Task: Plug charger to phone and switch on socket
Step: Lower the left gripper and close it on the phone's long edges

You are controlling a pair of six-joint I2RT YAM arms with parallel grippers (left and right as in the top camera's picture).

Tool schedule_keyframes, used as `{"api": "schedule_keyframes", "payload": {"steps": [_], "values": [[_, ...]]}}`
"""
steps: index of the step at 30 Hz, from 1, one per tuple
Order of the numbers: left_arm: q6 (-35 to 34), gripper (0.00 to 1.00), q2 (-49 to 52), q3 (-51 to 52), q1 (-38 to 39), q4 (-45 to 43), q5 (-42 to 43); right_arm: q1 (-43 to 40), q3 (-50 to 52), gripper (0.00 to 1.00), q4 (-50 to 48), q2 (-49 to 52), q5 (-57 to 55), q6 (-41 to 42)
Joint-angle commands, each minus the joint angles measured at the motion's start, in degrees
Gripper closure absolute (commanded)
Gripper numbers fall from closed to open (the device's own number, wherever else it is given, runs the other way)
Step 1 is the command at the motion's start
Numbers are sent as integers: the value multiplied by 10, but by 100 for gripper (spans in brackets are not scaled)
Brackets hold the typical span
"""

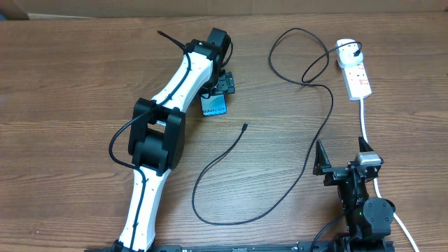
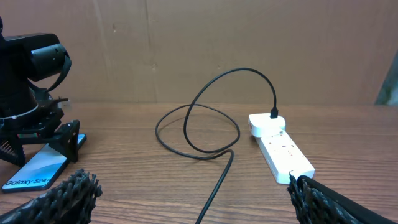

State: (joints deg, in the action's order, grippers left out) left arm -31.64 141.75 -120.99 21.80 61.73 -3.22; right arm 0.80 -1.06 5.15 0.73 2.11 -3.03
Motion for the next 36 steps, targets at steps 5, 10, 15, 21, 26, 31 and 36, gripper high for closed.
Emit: {"api": "schedule_keyframes", "payload": {"steps": [5, 10, 15, 21, 26, 31, 36], "values": [[-5, 7, 14, 19, 4, 10, 18, 1, 6, 0, -3, -6, -4, 0], [-5, 11, 14, 19, 3, 10, 18, 1, 6, 0, -3, -6, -4, 0], [-5, 19, 14, 19, 3, 10, 18, 1, 6, 0, -3, -6, -4, 0], [-5, 9, 14, 19, 3, 10, 18, 1, 6, 0, -3, -6, -4, 0], [-5, 24, 14, 19, 3, 11, 18, 1, 6, 0, -3, -6, -4, 0], [-5, 25, 14, 19, 3, 14, 18, 1, 6, 0, -3, -6, -4, 0], [-5, 22, 14, 19, 3, 26, 18, 1, 6, 0, -3, -6, -4, 0]]}}
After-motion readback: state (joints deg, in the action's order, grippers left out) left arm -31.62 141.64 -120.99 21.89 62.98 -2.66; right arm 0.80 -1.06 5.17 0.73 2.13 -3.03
